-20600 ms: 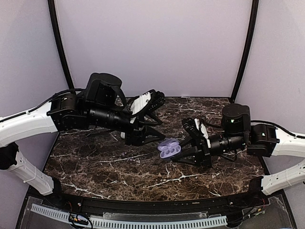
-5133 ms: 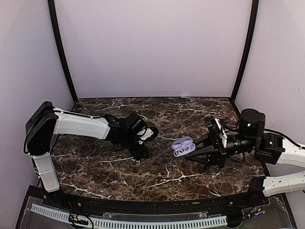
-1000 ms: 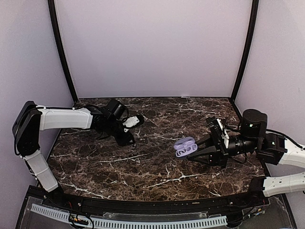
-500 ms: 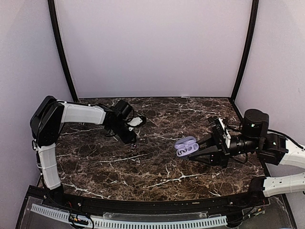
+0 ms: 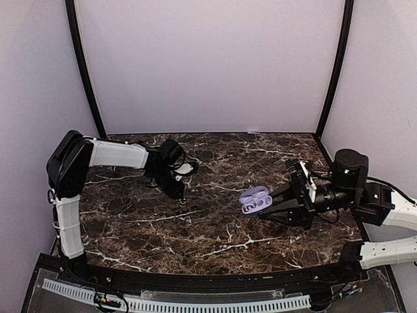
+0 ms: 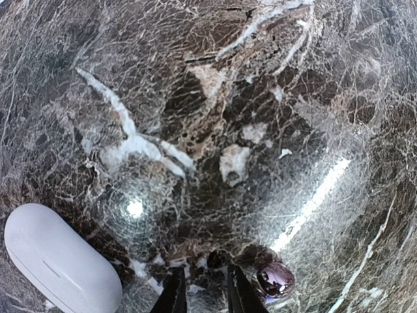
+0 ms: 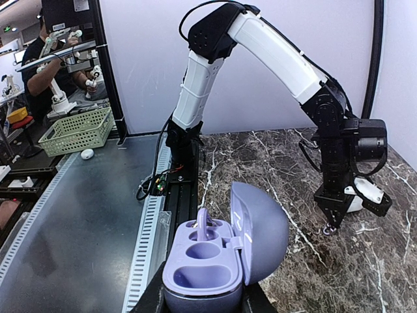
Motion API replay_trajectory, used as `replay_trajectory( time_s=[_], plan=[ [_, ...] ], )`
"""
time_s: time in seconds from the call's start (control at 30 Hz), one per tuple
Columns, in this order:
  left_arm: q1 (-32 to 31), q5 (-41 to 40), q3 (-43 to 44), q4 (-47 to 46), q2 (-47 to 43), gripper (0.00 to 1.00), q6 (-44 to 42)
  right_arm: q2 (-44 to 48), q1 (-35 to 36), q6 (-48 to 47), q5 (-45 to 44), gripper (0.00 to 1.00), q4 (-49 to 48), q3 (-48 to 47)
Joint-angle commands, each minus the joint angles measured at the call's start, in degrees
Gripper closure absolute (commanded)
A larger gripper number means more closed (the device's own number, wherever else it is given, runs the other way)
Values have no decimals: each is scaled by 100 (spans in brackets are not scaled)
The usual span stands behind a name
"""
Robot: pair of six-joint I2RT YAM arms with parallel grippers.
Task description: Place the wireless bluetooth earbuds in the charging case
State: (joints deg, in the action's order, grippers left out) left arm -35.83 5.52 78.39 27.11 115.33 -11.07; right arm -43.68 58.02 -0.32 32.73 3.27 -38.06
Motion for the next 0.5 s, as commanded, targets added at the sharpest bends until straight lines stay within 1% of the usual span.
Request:
replay_trajectory(
  time_s=[0.0,0.1,0.2,0.23,0.3,0.37,0.43,0.47],
  plan=[
    [41,163,-136,503,-344,79,222,94,33,32,-24,100,-129,27],
    [41,49,-350,401,-574,78,371,105,28,32,-30,100,-125,24],
    [68,-445,-569,-69,-1100,76,640,96,29,32,-23,100,-125,27],
    [68,-442,-660,-160,-1210,75,672,97,28,32,-17,100,-125,27],
    [69,-162,-804,-413,-1639,71,705,94,26,32,-5,100,-113,14],
    [25,763,-965,-624,-1867,66,672,111,34,32,-16,100,-107,17],
    [-94,1067,-1113,-754,-1963,64,623,138,25,32,-30,100,-98,18],
    [-190,1093,-1132,-719,-1945,63,621,152,33,32,-36,100,-91,18]
  ],
)
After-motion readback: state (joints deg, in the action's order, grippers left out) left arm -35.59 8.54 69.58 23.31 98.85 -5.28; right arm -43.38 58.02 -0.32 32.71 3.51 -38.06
